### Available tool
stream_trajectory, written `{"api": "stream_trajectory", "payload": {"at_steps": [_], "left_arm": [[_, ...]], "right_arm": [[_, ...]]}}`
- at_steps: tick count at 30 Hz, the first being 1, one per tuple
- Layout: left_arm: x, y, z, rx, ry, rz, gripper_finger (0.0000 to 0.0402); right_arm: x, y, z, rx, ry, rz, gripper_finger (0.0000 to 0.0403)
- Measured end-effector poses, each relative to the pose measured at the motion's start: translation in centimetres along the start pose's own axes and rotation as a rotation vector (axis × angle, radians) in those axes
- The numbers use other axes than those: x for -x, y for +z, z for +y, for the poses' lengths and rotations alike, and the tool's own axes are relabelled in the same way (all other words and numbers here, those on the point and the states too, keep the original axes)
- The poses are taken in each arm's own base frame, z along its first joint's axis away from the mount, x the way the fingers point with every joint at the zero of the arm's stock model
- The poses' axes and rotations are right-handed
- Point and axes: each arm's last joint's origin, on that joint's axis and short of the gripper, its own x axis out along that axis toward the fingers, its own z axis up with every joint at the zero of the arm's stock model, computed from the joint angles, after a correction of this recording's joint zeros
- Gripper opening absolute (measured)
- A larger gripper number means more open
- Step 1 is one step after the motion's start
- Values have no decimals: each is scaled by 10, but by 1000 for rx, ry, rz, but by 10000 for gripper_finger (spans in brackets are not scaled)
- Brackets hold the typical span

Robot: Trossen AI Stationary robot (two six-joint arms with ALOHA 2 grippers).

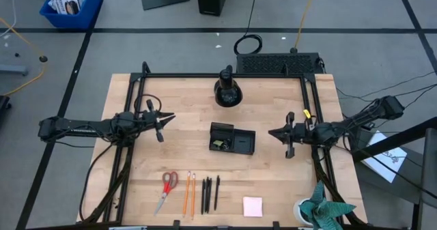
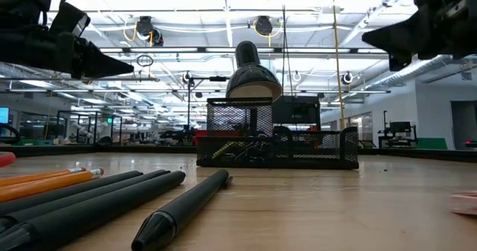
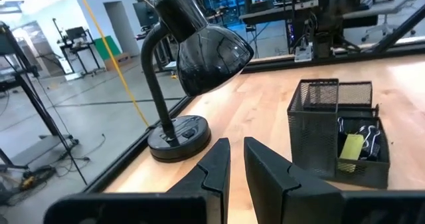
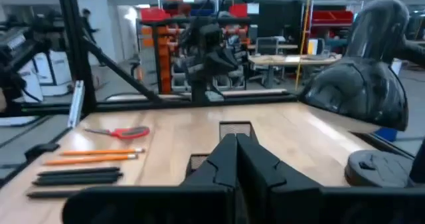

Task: Pick and place office supplies into organizer
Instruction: Put the yellow pencil into the black desk organizer

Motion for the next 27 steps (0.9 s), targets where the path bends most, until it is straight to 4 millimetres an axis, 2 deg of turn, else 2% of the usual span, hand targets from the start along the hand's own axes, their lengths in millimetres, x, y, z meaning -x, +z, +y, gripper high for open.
{"api": "stream_trajectory", "payload": {"at_steps": [7, 11, 20, 27], "left_arm": [[0, -4, -1, 108, -7, 44, 51], [0, -5, -3, 231, -59, 55, 51], [1, -3, -6, 258, -186, 31, 51], [1, 0, -6, 265, -194, -5, 51]], "right_arm": [[0, 2, 0, 57, 15, -23, 0], [0, 3, 0, 77, 14, -29, 3], [0, 8, 0, 154, 6, -79, 8], [0, 9, 0, 175, 5, -84, 8]]}}
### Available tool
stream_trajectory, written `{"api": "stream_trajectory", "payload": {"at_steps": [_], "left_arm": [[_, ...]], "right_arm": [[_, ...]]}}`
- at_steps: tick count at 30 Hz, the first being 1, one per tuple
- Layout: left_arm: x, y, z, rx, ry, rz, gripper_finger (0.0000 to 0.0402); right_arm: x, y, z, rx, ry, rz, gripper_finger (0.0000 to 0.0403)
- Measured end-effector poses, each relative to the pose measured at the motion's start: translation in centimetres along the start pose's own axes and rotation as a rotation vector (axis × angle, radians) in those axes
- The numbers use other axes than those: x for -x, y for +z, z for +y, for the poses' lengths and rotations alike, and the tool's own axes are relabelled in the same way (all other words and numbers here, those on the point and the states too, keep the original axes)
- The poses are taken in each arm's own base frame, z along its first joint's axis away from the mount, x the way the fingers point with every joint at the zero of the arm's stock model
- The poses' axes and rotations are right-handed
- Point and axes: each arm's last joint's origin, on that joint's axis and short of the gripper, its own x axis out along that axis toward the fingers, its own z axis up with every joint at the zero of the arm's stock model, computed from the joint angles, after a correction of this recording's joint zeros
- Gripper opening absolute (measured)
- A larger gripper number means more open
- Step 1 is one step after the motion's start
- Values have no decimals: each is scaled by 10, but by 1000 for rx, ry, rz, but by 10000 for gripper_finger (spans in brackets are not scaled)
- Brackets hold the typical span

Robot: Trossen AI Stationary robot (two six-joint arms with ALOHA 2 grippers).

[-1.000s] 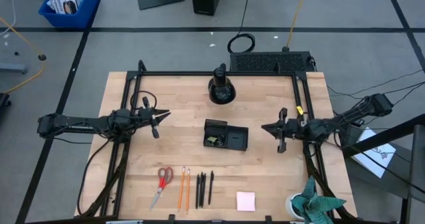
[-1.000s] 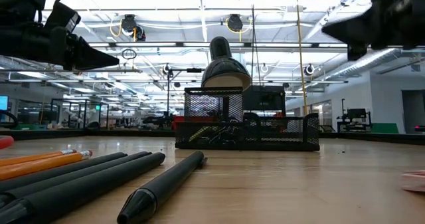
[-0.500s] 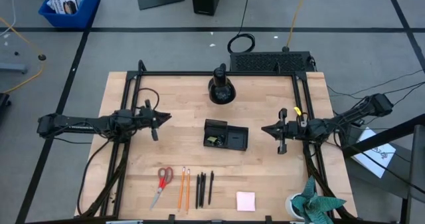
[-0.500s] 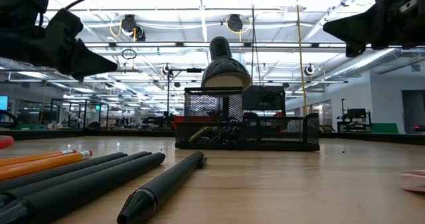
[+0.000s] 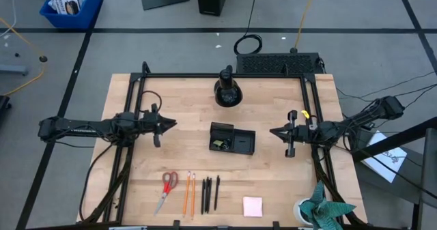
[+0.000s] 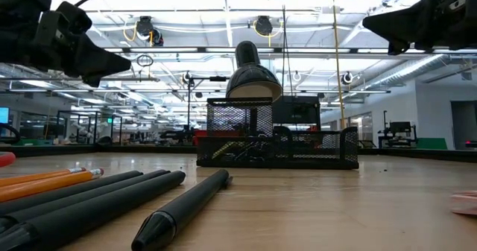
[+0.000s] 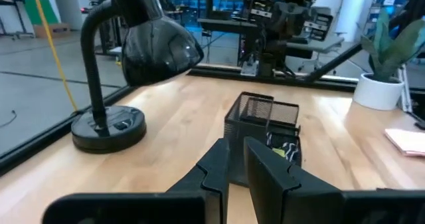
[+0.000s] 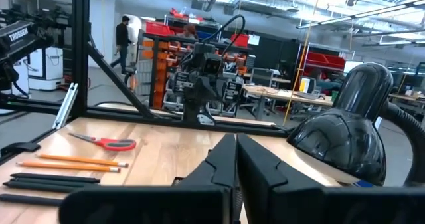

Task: Pick and place office supplies into organizer
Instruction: Put the yellow pencil into the black desk organizer

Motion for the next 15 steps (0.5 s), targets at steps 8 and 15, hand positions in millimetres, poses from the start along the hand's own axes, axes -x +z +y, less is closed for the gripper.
{"api": "stream_trajectory", "payload": {"at_steps": [8, 15], "left_arm": [[0, 0, 0, -44, -6, 2, 51], [0, -3, -2, 4, -66, 33, 51]], "right_arm": [[0, 0, 0, 83, 0, -1, 9], [0, 1, 0, 97, -12, -3, 9]]}}
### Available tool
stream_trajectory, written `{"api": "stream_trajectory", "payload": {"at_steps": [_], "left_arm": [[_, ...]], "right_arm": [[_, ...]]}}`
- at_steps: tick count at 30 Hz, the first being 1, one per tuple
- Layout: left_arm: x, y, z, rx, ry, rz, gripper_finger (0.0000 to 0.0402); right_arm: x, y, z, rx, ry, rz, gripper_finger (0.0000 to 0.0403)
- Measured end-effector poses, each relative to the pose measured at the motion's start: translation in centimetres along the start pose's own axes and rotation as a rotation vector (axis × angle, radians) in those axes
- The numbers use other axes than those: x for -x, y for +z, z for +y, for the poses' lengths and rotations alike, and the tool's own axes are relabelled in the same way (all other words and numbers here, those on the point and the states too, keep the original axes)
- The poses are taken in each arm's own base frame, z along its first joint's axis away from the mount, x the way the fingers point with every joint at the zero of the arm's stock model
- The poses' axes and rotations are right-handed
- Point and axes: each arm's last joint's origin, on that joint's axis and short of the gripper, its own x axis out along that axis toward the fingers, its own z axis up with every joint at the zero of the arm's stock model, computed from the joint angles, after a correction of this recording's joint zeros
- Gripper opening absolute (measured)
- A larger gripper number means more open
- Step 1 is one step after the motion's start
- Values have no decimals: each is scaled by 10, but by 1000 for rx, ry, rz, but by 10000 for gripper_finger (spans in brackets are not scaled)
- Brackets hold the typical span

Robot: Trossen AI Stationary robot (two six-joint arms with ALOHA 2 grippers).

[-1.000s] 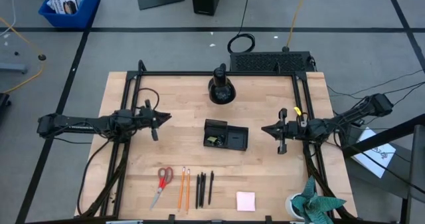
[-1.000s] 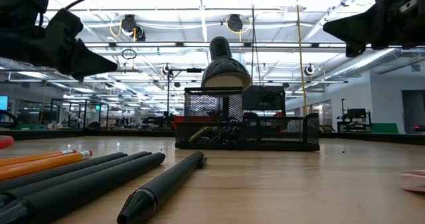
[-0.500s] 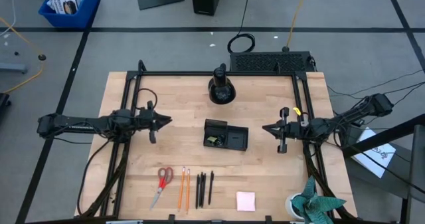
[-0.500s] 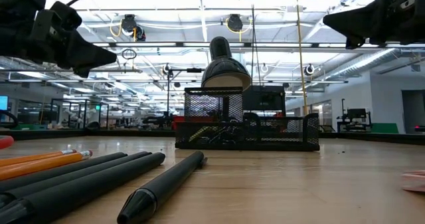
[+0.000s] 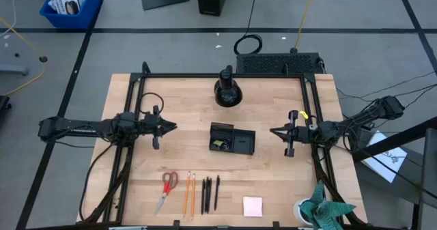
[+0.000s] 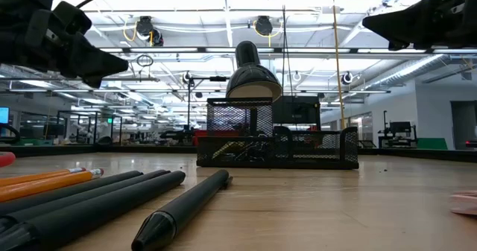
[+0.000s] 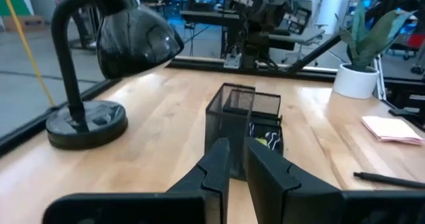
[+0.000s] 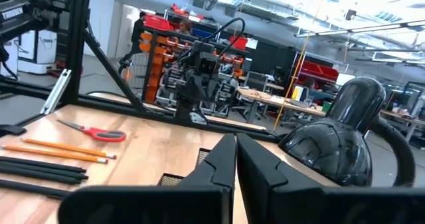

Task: Pick and place office supplies into organizer
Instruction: Put the yellow pencil into the black desk organizer

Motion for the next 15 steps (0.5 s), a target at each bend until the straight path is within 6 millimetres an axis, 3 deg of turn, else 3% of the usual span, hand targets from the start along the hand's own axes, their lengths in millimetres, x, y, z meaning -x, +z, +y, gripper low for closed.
{"api": "stream_trajectory", "payload": {"at_steps": [7, 11, 15], "left_arm": [[0, 3, -4, 79, -32, 9, 51], [-1, 31, -22, 88, -176, -34, 51], [-9, 48, -44, 59, -169, 11, 51]], "right_arm": [[0, 2, -2, -11, -50, -5, 9], [0, 2, -2, -15, -49, -11, 9], [0, 2, -2, -15, -49, -11, 9]]}}
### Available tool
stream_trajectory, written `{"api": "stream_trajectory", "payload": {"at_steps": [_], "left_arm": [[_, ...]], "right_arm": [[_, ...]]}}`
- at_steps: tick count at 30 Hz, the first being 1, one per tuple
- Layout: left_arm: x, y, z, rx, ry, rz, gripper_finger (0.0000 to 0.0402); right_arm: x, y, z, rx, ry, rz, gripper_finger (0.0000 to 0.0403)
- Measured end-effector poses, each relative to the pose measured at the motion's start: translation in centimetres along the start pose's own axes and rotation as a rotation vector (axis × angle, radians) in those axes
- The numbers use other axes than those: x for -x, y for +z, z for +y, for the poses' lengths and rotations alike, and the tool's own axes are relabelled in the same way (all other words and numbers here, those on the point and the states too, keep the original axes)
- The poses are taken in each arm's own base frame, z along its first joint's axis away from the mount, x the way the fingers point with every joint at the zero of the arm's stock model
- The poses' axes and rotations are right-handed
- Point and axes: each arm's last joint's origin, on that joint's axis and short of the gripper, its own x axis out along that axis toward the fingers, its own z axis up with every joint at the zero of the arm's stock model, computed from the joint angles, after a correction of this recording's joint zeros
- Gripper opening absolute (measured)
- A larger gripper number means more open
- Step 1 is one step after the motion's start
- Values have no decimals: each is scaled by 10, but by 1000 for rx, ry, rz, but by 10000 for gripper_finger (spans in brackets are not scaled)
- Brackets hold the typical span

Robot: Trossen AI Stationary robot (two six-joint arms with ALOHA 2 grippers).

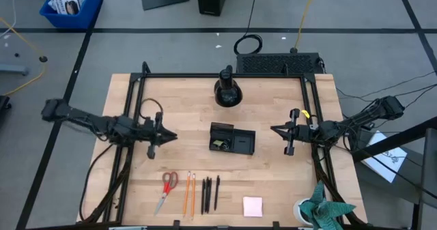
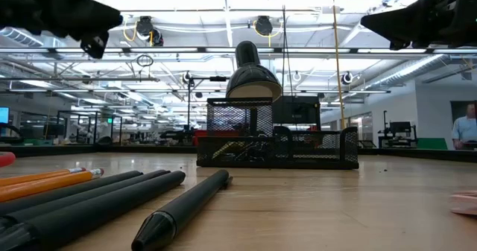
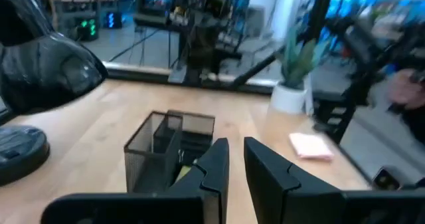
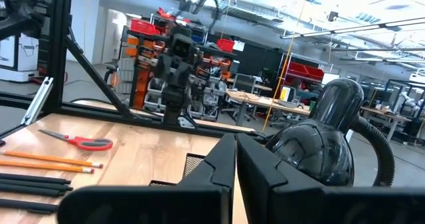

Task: Pick and place office supplies into organizer
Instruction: Put the yellow pencil into the black desk organizer

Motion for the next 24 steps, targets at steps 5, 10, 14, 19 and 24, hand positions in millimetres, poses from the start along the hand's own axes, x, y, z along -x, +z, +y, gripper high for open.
{"api": "stream_trajectory", "payload": {"at_steps": [5, 10, 14, 19, 24], "left_arm": [[-29, 7, -24, -74, 125, 111, 51], [-66, 21, -45, -77, 126, 189, 51], [-98, 32, -64, -17, 150, 291, 51], [-136, 33, -84, 101, 234, 409, 51], [-164, 31, -99, 292, 324, 442, 51]], "right_arm": [[0, 0, 0, 27, 0, 0, 9], [0, 0, 0, 73, -2, 0, 9], [0, 0, 0, 103, -3, 1, 9], [0, 1, 0, 145, -7, -8, 9], [0, 4, -2, 129, -20, -40, 9]]}}
